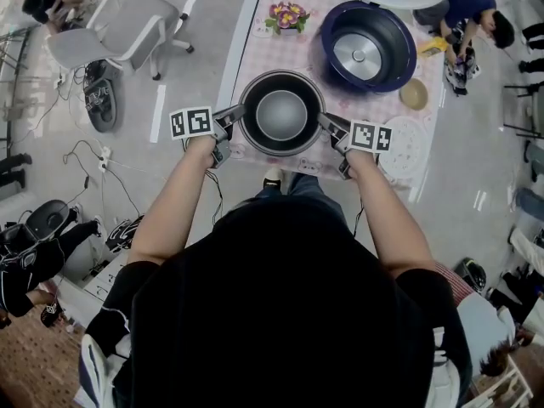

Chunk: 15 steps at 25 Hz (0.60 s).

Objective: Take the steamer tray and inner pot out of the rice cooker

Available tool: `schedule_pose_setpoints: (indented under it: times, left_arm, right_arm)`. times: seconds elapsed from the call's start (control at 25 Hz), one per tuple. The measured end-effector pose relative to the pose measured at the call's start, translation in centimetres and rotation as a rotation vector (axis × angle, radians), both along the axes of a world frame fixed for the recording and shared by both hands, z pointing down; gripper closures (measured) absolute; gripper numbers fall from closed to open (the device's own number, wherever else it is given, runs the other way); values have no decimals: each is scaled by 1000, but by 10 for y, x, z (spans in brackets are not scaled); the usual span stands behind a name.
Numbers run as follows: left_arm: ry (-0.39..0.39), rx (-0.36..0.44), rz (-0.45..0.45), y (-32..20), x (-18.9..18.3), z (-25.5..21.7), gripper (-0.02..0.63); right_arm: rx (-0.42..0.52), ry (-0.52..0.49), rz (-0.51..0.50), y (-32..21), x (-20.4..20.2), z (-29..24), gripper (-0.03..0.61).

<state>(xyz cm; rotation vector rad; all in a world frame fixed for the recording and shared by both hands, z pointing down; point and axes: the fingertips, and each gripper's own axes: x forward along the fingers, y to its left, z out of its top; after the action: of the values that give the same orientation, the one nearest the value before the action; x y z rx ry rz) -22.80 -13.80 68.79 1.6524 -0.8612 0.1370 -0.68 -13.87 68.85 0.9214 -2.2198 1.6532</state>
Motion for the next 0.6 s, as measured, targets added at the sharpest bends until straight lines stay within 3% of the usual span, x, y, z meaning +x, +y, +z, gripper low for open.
schedule_pose_setpoints:
  times: [0.24, 0.6]
  left_arm:
    - [24, 18, -8, 1, -3, 1, 560]
    - [-55, 56, 7, -2, -17, -6, 529]
  right_arm:
    - [38, 23, -39, -1, 0, 3, 512]
    - [62, 91, -31, -2, 12, 5, 453]
